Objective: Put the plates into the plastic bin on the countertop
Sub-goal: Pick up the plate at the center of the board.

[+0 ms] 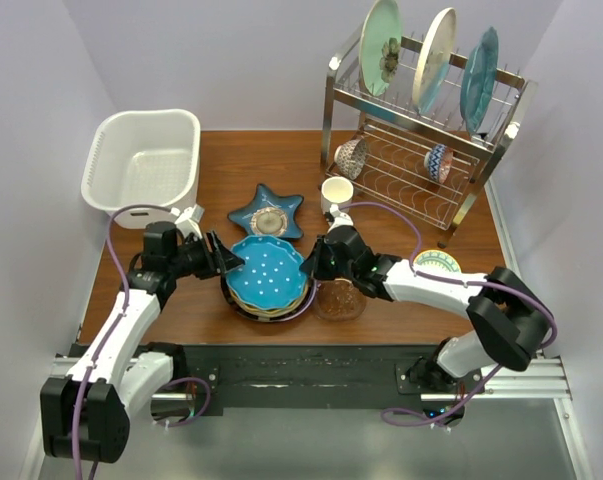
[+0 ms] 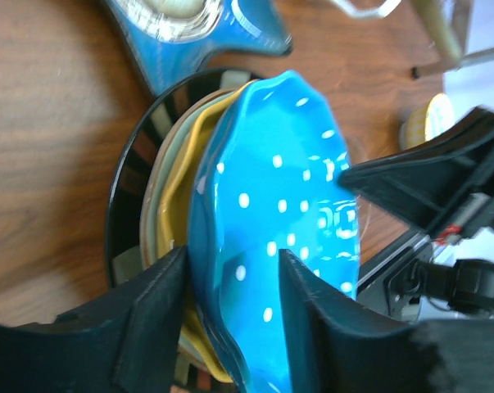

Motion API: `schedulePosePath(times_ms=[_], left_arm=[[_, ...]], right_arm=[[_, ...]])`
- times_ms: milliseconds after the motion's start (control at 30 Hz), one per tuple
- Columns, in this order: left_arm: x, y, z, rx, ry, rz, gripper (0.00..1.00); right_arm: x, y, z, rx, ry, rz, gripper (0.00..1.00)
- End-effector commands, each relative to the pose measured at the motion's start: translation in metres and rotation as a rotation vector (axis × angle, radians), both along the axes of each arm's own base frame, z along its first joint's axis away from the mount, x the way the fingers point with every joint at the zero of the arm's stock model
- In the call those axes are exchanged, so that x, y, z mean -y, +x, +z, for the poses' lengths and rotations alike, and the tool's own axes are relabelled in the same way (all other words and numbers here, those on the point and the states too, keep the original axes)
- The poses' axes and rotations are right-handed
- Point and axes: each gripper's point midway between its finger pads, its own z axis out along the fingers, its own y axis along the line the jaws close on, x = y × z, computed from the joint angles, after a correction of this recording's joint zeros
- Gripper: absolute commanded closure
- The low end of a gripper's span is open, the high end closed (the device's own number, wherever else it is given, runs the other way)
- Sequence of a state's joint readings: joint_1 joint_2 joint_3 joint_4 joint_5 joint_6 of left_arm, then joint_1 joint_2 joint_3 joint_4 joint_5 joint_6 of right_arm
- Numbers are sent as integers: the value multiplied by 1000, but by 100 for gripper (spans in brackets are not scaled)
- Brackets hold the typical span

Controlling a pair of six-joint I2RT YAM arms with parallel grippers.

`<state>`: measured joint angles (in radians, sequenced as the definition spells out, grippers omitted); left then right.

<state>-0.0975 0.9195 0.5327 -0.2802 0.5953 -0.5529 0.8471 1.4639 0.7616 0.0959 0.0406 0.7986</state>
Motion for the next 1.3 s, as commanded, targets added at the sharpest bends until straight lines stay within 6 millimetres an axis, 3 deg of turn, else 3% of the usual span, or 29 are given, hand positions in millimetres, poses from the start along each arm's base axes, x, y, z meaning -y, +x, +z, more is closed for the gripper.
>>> schedulePosePath(times_ms=[0,167,300,400,700,1100,1267], left_arm=[[34,-37,21,-69,-137,-218,53],[34,-44,6,-145,-128,-246,64],[32,-46,1,-164,-118,-246,88],[31,-45,0,-166,-107,-240,100],[25,-38,5,-140,-60,-199,100],[23,-18,64,8,-42,-165,100],[25,-19,70,16,-60,-172,100]], right_arm=[[-21,-18,26,10,62,93,100],[-21,-17,34,27,74,95,100],[-24,-19,34,25,80,112,100],[-26,-18,38,34,89,119,100],[-26,-18,47,55,95,130,92],[-33,-19,61,64,126,159,88],[-36,-20,70,73,143,173,85]])
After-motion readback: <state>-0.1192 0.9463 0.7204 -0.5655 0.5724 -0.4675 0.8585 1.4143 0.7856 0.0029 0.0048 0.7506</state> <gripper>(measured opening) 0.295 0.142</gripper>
